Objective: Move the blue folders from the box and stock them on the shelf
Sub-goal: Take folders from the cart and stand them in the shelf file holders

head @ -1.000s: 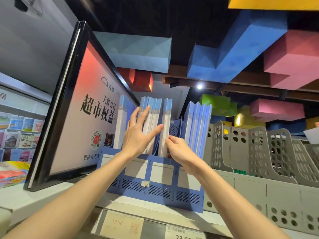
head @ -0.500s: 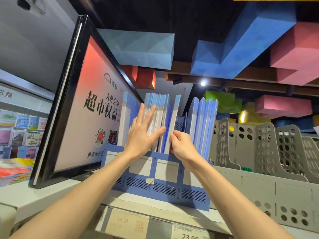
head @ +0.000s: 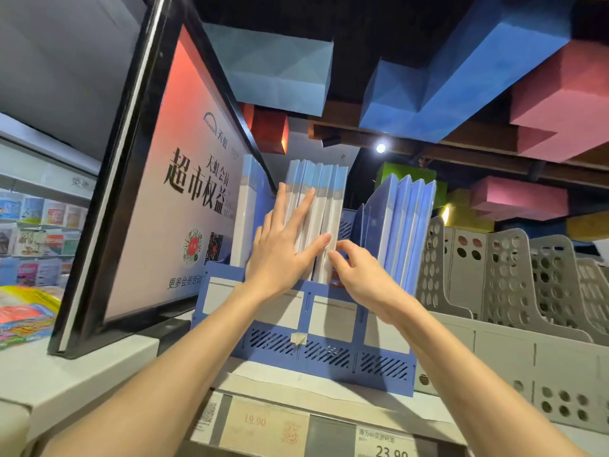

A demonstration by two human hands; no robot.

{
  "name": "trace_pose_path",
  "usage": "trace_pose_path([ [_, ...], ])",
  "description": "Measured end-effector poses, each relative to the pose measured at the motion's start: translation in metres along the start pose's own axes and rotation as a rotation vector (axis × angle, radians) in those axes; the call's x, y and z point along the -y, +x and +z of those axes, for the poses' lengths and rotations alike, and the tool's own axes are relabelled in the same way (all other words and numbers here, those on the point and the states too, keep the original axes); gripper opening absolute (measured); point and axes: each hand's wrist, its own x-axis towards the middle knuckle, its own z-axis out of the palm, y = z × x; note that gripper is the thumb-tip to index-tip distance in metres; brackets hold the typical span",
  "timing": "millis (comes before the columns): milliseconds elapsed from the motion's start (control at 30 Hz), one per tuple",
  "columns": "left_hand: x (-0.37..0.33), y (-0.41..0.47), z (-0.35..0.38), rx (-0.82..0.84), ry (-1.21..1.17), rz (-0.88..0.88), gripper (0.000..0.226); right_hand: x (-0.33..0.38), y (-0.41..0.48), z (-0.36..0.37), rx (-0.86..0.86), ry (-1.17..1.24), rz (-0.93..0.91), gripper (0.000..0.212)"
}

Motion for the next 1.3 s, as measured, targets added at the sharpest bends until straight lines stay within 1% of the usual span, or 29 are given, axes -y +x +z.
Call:
trace_pose_path([
  [133,0.001,0.000,0.001,-0.006,-0.013,-0.001,0.068,0.000,-0.003,0.006,-0.066,-0.067,-0.028,0.036],
  [233,-0.002,-0.004,-0.001,-0.021,-0.044,-0.005,0.067,0.007,-0.008,-0.003,-0.040,-0.110,-0.012,0.035],
  [300,-0.007,-0.010,-0.003,-0.004,-0.062,-0.046,0.067,0.012,-0.014,-0.010,-0.020,-0.113,0.024,0.037],
  [367,-0.015,-0.019,-0.008,0.039,-0.073,-0.108,0.065,0.018,-0.024,-0.017,-0.036,-0.128,0.054,0.038],
  [433,-0.022,-0.028,-0.019,0.083,-0.071,-0.150,0.058,0.024,-0.034,-0.023,-0.065,-0.056,0.084,0.036],
  [467,-0.026,-0.032,-0.029,0.100,-0.070,-0.161,0.052,0.029,-0.040,-0.026,-0.077,0.020,0.096,0.033],
  [600,-0.057,-0.056,-0.079,0.137,0.018,-0.072,0.031,0.048,-0.072,-0.040,-0.102,0.291,0.108,0.026],
  [633,-0.067,-0.064,-0.094,0.142,0.040,-0.059,0.028,0.053,-0.083,-0.040,-0.109,0.352,0.102,0.024],
  [700,-0.088,-0.083,-0.120,0.136,0.035,-0.105,0.029,0.062,-0.106,-0.037,-0.113,0.458,0.090,0.019],
  [767,-0.111,-0.117,-0.147,0.108,0.026,-0.194,0.031,0.066,-0.139,-0.029,-0.076,0.563,0.088,0.017],
  [833,-0.128,-0.158,-0.173,0.075,0.016,-0.264,0.032,0.067,-0.175,-0.013,0.010,0.662,0.091,0.016],
  [967,-0.154,-0.247,-0.230,0.098,-0.027,-0.422,0.037,0.080,-0.249,0.022,0.178,0.832,0.125,0.015],
  [1067,-0.173,-0.317,-0.278,0.126,0.065,-0.552,0.031,0.101,-0.302,0.058,0.293,0.936,0.172,0.015],
  [1167,-0.190,-0.380,-0.321,0.120,0.172,-0.668,0.024,0.129,-0.354,0.098,0.434,1.013,0.210,0.016],
  [1233,-0.196,-0.419,-0.344,0.120,0.203,-0.751,0.023,0.144,-0.389,0.125,0.522,1.046,0.235,0.016],
  [1300,-0.201,-0.465,-0.367,0.157,0.259,-0.814,0.022,0.161,-0.427,0.154,0.618,1.080,0.293,0.016],
])
